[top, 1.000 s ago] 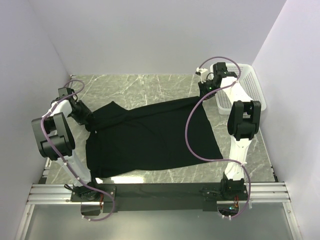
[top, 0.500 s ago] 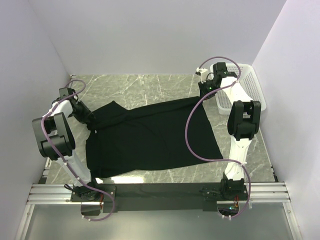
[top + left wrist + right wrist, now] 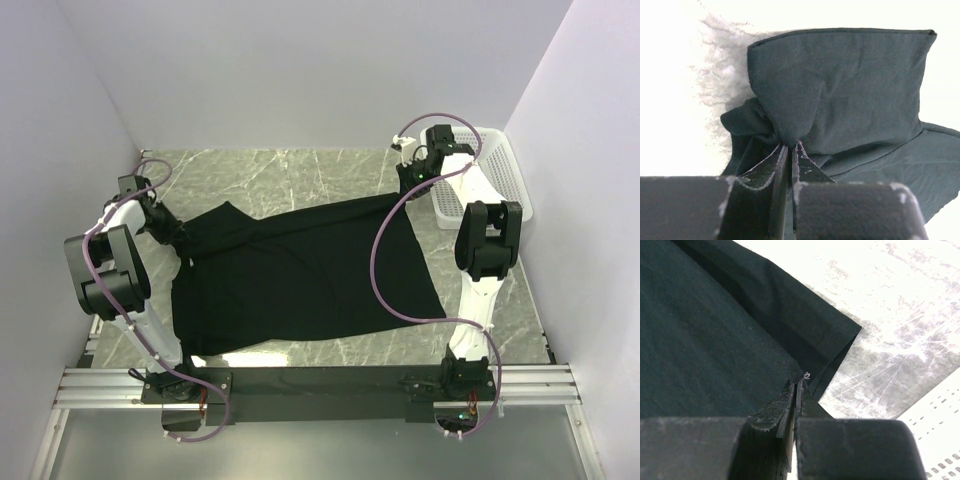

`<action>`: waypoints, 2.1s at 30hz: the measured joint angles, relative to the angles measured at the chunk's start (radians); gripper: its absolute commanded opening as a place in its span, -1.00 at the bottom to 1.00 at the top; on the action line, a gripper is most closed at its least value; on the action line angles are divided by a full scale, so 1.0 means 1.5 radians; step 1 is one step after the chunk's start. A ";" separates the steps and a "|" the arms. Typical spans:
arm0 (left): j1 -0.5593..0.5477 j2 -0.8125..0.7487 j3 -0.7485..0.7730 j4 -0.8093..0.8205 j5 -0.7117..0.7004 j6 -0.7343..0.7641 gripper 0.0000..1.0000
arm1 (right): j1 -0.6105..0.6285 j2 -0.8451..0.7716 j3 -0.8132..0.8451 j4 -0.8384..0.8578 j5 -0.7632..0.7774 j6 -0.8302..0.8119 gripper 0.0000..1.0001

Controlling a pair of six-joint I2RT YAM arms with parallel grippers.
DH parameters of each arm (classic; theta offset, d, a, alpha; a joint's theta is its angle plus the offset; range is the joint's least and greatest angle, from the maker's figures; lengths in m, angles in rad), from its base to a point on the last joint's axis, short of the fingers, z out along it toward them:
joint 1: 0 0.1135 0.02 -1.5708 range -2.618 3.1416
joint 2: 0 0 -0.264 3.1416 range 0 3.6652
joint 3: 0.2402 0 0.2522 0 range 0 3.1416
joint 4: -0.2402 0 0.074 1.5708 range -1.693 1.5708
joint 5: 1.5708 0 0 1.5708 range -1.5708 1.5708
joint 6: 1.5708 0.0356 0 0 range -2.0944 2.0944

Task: Fold and stack the t-shirts
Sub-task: Flatten the tshirt out

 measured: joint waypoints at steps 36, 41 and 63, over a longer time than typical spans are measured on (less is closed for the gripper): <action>0.000 -0.031 0.019 -0.049 -0.013 0.025 -0.31 | 0.000 0.001 0.010 0.000 0.000 0.000 -1.00; -0.001 -0.031 0.019 -0.063 -0.018 0.030 -0.26 | 0.000 0.001 0.010 0.000 0.000 0.000 -1.00; -0.005 -0.055 0.021 -0.062 -0.001 0.029 -0.99 | -0.001 -0.001 0.010 0.007 -0.012 0.006 -1.00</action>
